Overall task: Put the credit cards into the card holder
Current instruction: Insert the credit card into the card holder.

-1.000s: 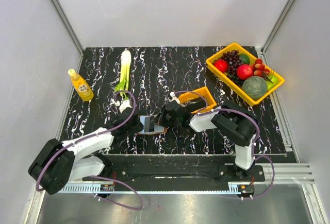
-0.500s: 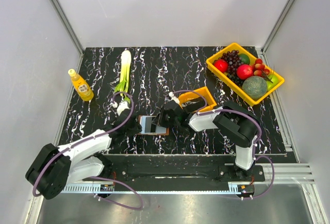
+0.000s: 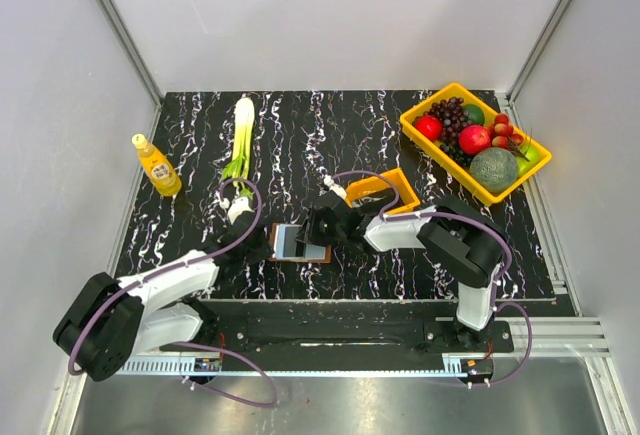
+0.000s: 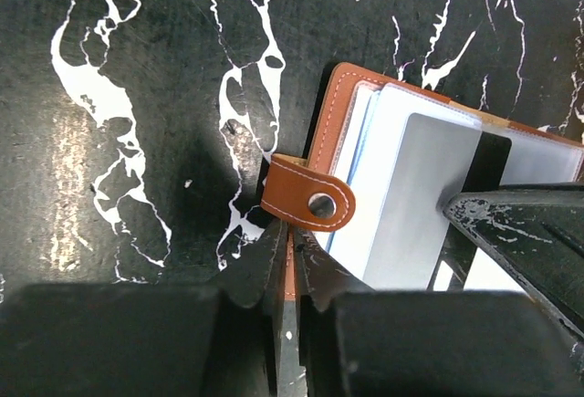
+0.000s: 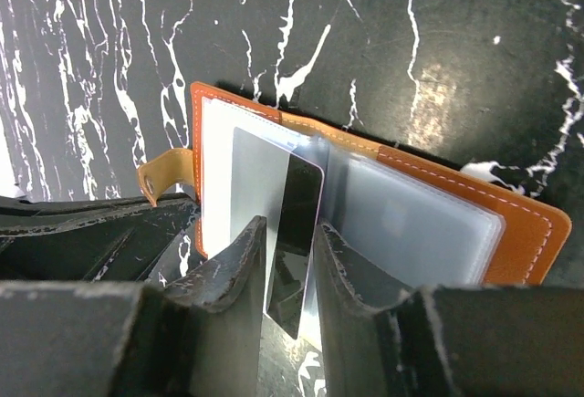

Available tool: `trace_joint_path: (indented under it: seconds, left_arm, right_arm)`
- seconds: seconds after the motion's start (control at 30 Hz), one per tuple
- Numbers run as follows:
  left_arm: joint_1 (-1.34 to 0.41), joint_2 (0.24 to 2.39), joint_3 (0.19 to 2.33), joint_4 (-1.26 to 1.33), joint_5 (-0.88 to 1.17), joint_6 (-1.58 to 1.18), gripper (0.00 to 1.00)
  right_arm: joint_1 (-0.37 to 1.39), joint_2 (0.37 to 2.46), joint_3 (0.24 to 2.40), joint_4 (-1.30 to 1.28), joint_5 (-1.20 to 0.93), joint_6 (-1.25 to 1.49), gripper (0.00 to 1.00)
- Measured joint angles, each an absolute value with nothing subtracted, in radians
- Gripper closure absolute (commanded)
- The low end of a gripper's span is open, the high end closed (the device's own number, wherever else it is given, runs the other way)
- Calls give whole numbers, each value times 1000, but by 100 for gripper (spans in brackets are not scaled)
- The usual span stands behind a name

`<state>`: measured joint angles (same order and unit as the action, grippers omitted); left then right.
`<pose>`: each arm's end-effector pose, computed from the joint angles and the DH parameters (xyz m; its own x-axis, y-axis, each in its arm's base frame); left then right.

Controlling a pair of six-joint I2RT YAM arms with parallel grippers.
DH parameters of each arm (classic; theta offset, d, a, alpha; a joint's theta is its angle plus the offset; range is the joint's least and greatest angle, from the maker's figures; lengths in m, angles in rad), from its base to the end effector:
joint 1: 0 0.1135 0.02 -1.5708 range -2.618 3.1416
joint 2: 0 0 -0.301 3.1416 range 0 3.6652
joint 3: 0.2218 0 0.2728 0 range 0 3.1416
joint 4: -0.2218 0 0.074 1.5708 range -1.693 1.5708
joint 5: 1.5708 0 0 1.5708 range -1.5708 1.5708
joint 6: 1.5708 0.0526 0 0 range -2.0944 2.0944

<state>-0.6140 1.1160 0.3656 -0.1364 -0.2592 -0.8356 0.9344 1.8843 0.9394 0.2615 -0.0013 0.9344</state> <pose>0.1731 -0.1055 0.1496 -0.7398 -0.3557 -0.5712 -0.1851 0.9237 -0.3354 0.2469 0.3342 0.1394 -0.8703 0.1755 -0.4602 -0.1765 0.7611 0.6241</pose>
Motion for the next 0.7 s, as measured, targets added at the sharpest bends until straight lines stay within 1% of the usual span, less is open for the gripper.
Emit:
trace_joint_path:
  seconds: [0.13,0.2,0.23,0.33,0.7]
  left_arm:
    - [-614,1125,366,-120,-250,-839,98]
    - [-614,1131,366,-111,-247,-840,99]
    - [-614,1133,366,-109,-247,-841,100]
    - [-614,1141,366,-99,-246,-843,100]
    - [-614,1153,366,-74,-237,-844,100]
  right_arm:
    - [938,1851,939,197,28,924,69]
    - [940,1837,938,168,43,916,74]
    - [941,1833,938,158,46,912,74]
    - [941,1832,939,142,51,909,63]
    - [958,1861,986,117,42,924,59]
